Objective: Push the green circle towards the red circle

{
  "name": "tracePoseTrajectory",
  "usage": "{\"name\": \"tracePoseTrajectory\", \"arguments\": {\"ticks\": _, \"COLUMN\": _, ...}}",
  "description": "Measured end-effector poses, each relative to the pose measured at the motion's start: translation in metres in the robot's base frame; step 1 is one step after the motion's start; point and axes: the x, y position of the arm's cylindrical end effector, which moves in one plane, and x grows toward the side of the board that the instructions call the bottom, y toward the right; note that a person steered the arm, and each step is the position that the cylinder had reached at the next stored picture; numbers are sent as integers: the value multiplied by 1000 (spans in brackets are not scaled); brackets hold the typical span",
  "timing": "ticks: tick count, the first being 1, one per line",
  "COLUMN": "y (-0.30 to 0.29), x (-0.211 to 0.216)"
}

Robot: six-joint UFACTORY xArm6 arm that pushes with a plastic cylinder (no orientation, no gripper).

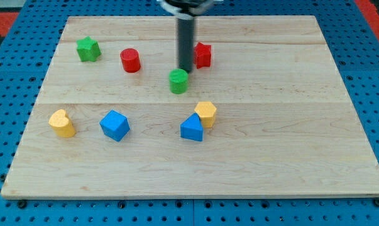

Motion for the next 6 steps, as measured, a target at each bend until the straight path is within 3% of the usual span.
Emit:
{"name": "tracePoseTrajectory", "arguments": {"ticks": 1, "y": 62, "x": 46}}
{"name": "tracePoseTrajectory", "arguments": {"ticks": 2, "y": 12, "x": 60}}
{"name": "tracePoseTrajectory", "arguments": {"ticks": 3, "y": -26, "x": 7}}
{"name": "tracePoseTrajectory", "arguments": {"ticks": 4, "y": -71, "x": -14}}
{"name": "tracePoseTrajectory", "arguments": {"ticks": 5, "y": -97, "x": -14}}
{"name": "tracePoseTrajectory", "arguments": {"ticks": 6, "y": -98, "x": 21}}
